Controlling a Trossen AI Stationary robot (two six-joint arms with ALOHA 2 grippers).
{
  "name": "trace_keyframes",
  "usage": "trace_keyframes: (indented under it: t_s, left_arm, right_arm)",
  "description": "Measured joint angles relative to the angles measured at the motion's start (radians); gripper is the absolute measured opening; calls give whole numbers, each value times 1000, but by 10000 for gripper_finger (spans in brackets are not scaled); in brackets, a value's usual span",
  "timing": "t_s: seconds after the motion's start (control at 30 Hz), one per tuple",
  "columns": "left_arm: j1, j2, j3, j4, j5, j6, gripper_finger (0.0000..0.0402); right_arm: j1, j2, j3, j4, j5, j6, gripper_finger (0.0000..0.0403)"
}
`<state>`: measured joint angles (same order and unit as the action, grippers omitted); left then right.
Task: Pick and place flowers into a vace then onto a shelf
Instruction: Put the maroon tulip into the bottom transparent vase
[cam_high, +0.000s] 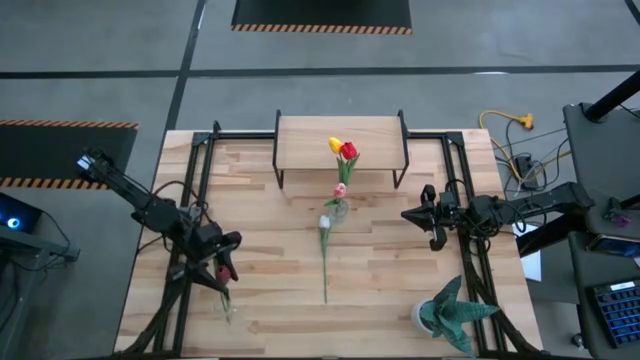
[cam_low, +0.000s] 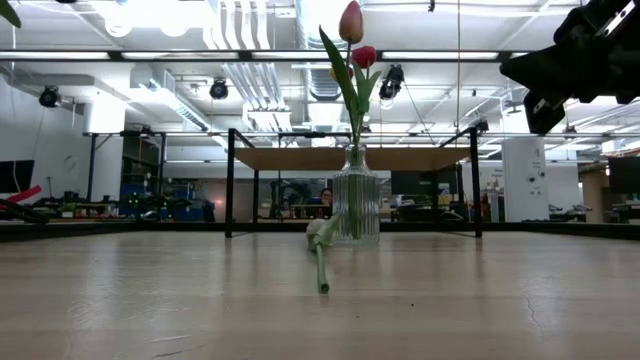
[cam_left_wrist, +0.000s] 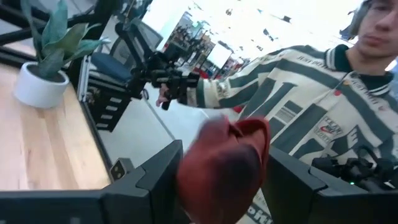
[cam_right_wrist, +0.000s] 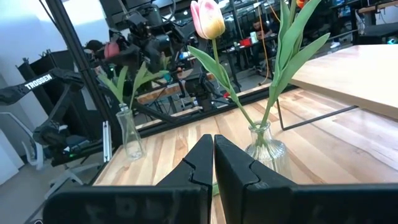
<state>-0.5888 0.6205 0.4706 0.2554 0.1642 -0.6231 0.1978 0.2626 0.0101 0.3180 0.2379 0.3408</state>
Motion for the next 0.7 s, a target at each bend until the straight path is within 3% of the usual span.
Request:
trace_keyframes:
  t_s: [0.7]
  left_arm:
    - [0,-76,-1,59,-1,0,179]
  right_arm:
    - [0,0,0,0,0,0,8]
